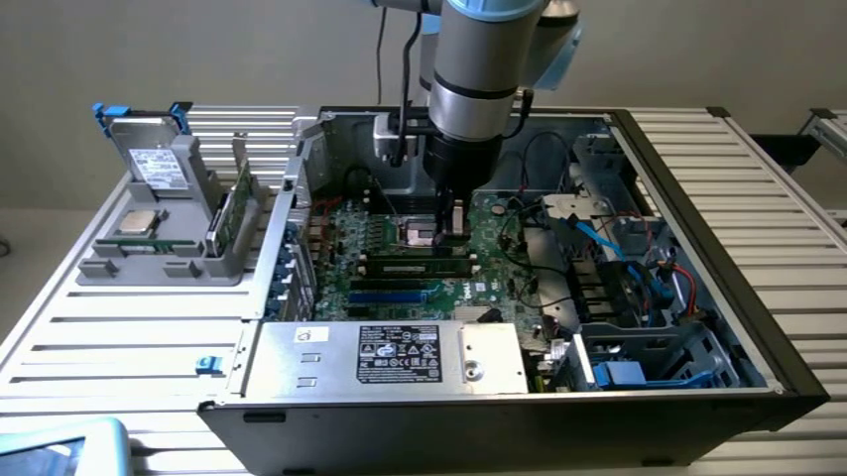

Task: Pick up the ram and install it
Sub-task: 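Insert the ram into the slot, then press down the ram until it locks into place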

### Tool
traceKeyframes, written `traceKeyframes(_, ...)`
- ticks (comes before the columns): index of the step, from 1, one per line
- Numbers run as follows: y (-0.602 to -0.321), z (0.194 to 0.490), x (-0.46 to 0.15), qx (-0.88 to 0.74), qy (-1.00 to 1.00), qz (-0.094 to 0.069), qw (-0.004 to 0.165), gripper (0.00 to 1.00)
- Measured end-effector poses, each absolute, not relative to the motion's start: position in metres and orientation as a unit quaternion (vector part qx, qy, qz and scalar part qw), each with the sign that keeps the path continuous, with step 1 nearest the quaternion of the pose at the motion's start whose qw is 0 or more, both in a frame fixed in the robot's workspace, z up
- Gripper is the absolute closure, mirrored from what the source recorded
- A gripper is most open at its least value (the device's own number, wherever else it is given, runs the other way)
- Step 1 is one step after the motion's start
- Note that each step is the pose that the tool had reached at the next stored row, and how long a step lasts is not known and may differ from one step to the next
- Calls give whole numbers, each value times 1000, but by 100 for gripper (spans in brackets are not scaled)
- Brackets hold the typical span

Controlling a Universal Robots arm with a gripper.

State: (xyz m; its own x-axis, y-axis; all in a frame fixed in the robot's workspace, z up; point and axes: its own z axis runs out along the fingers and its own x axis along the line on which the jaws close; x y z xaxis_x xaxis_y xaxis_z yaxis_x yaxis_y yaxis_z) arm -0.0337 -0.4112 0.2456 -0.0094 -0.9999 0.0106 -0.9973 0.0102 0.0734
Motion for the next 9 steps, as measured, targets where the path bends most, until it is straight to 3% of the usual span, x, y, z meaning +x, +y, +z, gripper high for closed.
traceKeyframes(9,-411,246,-34,703,-710,-22,30,79)
